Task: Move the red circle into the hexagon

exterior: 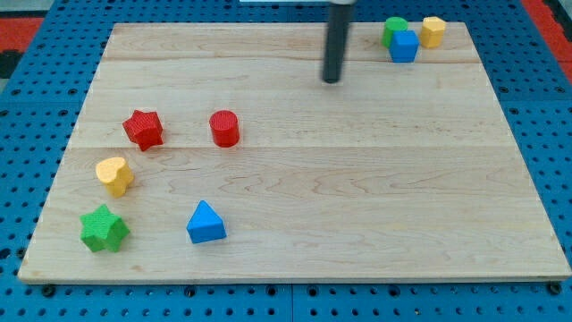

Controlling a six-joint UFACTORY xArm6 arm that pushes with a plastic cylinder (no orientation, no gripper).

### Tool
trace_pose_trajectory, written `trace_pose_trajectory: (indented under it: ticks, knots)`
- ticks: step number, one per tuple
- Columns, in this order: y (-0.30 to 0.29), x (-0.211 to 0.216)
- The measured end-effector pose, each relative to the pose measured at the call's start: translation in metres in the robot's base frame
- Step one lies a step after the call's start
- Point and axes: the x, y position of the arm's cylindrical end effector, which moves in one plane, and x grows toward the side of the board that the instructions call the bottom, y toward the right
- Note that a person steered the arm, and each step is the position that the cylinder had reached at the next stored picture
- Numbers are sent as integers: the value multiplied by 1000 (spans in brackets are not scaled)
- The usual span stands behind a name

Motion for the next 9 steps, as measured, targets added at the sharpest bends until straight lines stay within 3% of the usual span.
trace_pose_trajectory:
  ticks: [1,2,3,4,5,6,8,9]
  knots:
    - [-105,-6]
    - [-188,36]
    - [-202,86]
    - [-163,127]
    - [-85,133]
    - [-51,129]
    - [-123,118]
    - [-123,90]
